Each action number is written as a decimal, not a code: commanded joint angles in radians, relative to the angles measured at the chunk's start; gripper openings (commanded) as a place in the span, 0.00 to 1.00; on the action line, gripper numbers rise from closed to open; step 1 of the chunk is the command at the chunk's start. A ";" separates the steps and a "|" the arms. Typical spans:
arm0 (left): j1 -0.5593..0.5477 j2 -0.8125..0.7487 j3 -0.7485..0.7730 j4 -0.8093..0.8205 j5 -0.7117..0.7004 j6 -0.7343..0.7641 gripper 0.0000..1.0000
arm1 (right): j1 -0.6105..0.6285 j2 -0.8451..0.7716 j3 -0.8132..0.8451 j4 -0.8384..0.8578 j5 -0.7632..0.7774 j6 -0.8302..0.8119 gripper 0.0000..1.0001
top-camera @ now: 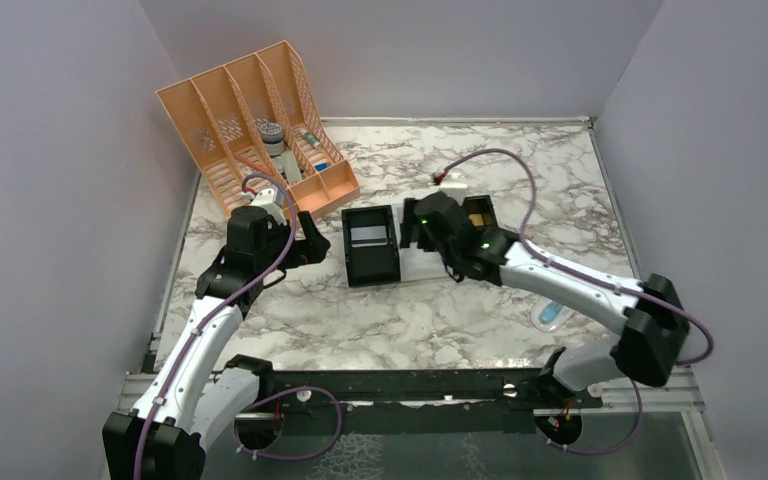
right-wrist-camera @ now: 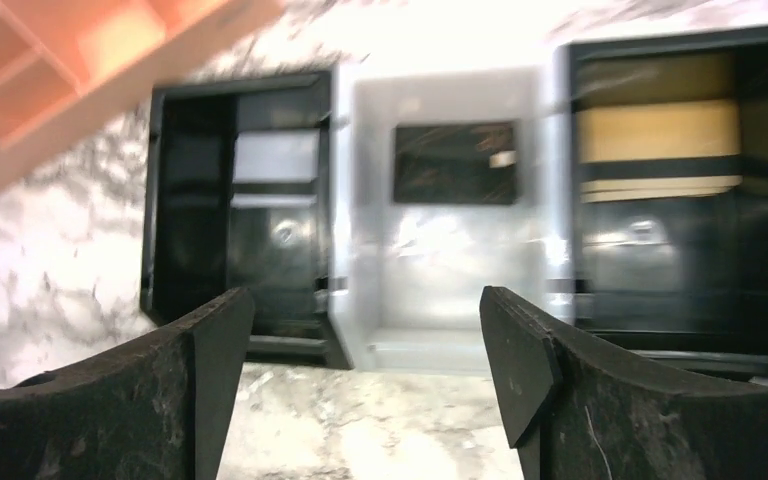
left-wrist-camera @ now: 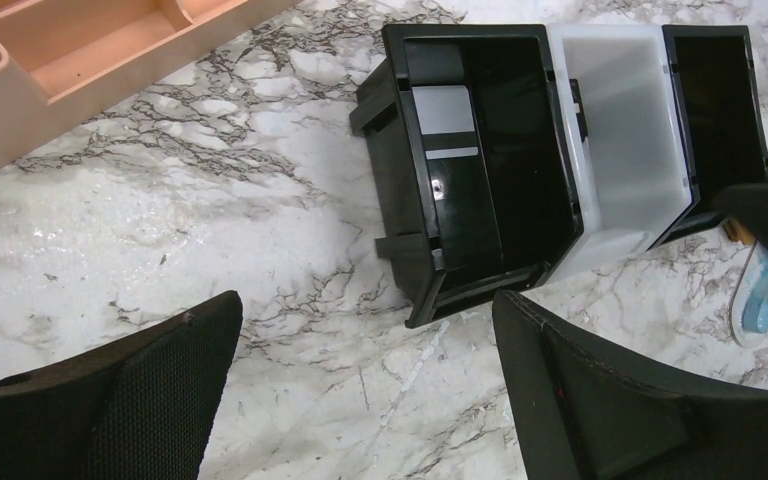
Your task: Take the credit cards out of the card holder
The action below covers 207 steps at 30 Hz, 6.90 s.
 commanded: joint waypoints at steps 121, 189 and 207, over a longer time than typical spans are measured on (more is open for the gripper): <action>0.003 0.028 0.004 0.030 0.087 -0.008 0.99 | -0.902 -0.017 -0.466 0.106 -0.615 -0.284 0.47; -0.566 0.205 -0.131 0.327 0.074 -0.036 0.96 | -0.016 -0.166 -0.552 -0.127 -0.410 0.295 0.37; -0.565 0.141 -0.109 0.244 -0.117 -0.156 0.95 | -0.242 -0.212 -0.111 -0.299 -0.027 -0.057 0.79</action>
